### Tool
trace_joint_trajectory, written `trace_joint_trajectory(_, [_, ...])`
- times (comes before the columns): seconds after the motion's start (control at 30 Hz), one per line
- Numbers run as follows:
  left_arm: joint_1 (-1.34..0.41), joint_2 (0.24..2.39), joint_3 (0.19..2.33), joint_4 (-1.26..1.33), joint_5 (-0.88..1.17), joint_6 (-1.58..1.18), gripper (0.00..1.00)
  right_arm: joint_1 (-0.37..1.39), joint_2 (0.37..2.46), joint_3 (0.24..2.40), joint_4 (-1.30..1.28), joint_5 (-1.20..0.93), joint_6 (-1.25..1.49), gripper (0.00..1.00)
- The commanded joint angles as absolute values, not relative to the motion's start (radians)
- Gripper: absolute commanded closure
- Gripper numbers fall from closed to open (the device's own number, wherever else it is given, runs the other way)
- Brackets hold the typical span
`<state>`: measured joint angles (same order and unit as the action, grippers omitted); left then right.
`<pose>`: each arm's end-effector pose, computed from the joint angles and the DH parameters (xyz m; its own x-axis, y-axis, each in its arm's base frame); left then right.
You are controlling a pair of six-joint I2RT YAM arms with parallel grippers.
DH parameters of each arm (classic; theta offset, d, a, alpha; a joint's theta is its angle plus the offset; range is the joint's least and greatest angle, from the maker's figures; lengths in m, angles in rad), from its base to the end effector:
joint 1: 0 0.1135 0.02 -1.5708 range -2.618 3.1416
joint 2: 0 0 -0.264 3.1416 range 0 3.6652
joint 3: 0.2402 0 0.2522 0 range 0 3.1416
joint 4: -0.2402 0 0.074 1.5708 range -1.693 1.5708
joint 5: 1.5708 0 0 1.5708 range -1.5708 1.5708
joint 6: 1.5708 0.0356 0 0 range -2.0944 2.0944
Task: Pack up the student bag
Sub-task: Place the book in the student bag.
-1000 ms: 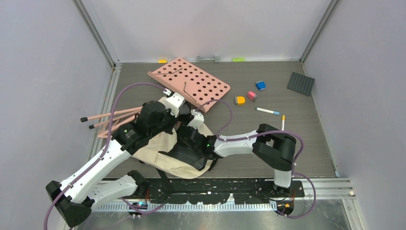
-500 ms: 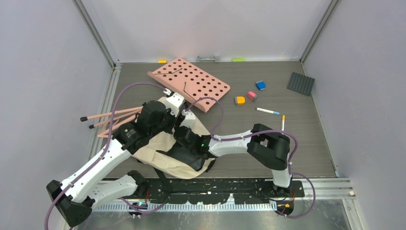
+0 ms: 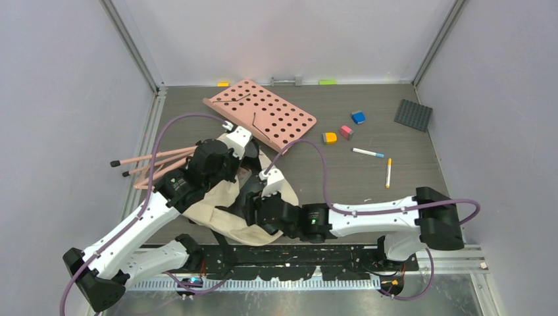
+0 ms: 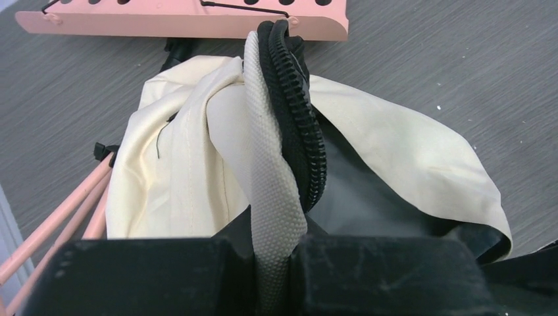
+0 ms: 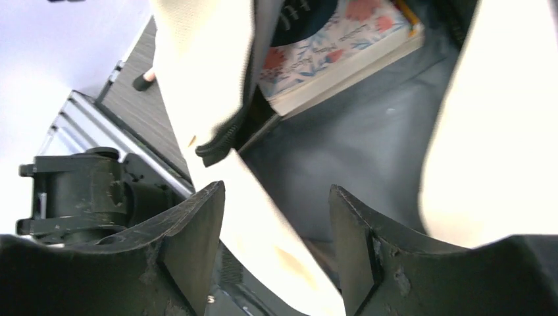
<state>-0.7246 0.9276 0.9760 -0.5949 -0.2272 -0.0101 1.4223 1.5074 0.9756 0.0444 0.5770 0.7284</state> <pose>0.1523 -0.1241 0.3400 -0.3942 0.3358 -0.8555 0.4978 0.8605 0.1084 0.0690 0.3300 0.2558 -0.5560 0.0542 -0.8294 -0.5192 0.7566 0.3975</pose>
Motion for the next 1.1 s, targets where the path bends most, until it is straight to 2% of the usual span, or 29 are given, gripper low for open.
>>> trace_joint_trajectory(0.0, [-0.726, 0.907, 0.981, -0.492, -0.288, 0.024, 1.0, 1.419, 1.408, 0.961, -0.139, 0.725, 0.63, 0.35])
trace_joint_trajectory(0.23, [-0.726, 0.91, 0.981, -0.493, -0.301, 0.027, 1.0, 1.436, 1.349, 0.997, -0.282, 0.857, 0.545, 0.32])
trace_joint_trajectory(0.47, [-0.726, 0.919, 0.981, -0.495, -0.308, 0.026, 1.0, 1.436, 1.497, 1.11, -0.374, 0.943, 0.471, 0.22])
trace_joint_trajectory(0.7, [-0.726, 0.922, 0.98, -0.497, -0.311, 0.028, 1.0, 1.409, 1.656, 1.163, -0.257, 0.947, 0.406, 0.16])
trace_joint_trajectory(1.07, [-0.726, 0.926, 0.981, -0.5, -0.33, 0.027, 1.0, 1.334, 1.848, 1.181, -0.169, 1.033, 0.403, 0.16])
